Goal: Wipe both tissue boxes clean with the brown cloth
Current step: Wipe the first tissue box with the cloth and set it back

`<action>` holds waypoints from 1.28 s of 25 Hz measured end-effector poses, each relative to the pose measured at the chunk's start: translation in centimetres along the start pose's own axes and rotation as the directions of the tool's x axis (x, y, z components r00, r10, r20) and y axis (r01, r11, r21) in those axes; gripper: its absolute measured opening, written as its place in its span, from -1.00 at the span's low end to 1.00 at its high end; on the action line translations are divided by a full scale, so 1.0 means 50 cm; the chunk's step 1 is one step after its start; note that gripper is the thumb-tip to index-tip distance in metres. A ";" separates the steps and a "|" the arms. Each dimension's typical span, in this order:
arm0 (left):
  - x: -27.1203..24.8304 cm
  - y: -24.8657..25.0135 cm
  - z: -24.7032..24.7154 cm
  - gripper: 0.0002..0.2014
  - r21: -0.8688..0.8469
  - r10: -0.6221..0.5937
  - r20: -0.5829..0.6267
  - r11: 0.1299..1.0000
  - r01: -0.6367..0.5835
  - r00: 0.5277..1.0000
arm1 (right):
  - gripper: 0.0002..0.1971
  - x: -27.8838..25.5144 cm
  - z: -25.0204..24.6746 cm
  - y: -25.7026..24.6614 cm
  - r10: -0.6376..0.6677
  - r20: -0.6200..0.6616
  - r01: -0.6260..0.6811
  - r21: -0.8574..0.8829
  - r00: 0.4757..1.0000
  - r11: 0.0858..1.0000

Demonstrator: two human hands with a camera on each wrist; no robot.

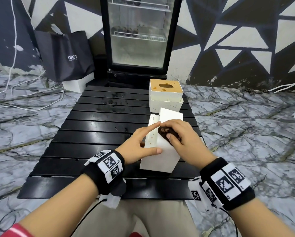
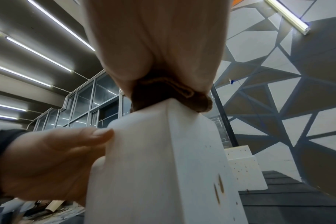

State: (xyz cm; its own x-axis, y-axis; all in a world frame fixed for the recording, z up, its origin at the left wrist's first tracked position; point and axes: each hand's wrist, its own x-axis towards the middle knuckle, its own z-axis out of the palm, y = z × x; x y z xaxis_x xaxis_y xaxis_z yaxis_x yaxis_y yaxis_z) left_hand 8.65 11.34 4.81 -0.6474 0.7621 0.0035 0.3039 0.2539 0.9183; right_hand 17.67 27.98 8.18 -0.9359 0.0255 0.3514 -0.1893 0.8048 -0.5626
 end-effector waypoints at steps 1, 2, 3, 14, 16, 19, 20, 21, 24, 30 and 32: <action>0.000 0.002 -0.001 -0.30 -0.001 -0.004 0.007 1.000 0.004 1.000 | -0.66 -0.004 0.003 -0.001 -0.005 -0.004 0.005 0.000 1.000 1.000; -0.002 0.003 -0.002 -0.33 -0.009 -0.011 0.009 1.000 0.011 1.000 | -0.66 -0.008 0.006 -0.001 -0.014 -0.005 0.014 0.003 1.000 1.000; -0.004 0.005 -0.002 -0.36 -0.016 -0.012 0.011 1.000 0.012 1.000 | -0.65 -0.015 0.007 -0.002 -0.029 -0.006 0.029 0.006 1.000 1.000; -0.011 0.008 -0.003 -0.40 -0.072 -0.003 0.038 0.997 0.006 0.999 | -0.63 -0.004 -0.002 -0.002 -0.038 0.036 0.037 0.036 0.999 0.999; -0.012 0.010 -0.001 -0.40 -0.085 -0.009 0.041 0.996 0.013 0.999 | -0.63 -0.011 0.007 -0.007 -0.050 0.009 0.050 0.013 0.999 0.999; -0.010 0.008 -0.001 -0.34 -0.078 -0.025 0.053 0.997 0.029 0.998 | -0.65 -0.029 0.015 -0.013 -0.122 0.029 0.122 -0.004 0.992 0.993; -0.010 0.008 -0.001 -0.33 -0.081 -0.029 0.058 0.996 0.033 0.998 | -0.64 -0.032 0.015 -0.013 -0.140 0.040 0.140 0.002 0.989 0.990; -0.009 0.007 -0.001 -0.32 -0.087 -0.033 0.059 0.996 0.038 0.998 | -0.64 -0.033 0.012 -0.012 -0.148 0.049 0.148 0.012 0.988 0.989; -0.010 0.005 0.002 -0.33 -0.099 -0.031 0.053 0.994 0.036 0.998 | -0.64 -0.024 -0.001 0.001 -0.152 0.069 0.149 0.042 0.986 0.988; -0.015 0.010 0.004 -0.40 -0.120 -0.045 0.034 0.992 0.049 0.998 | -0.66 0.027 -0.018 0.049 -0.070 0.058 0.067 0.053 0.996 0.996; -0.015 0.011 0.003 -0.41 -0.112 -0.044 0.032 0.993 0.047 0.999 | -0.67 0.044 -0.023 0.062 -0.034 0.066 0.031 0.037 0.997 0.999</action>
State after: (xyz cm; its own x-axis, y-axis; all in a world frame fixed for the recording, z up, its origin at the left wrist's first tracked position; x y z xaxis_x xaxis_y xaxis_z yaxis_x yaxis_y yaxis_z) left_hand 9.42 11.01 5.25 -0.6377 0.7687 -0.0495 0.1928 0.2215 0.9559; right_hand 15.36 31.21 8.10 -0.9464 -0.0408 0.3203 -0.2296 0.7826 -0.5787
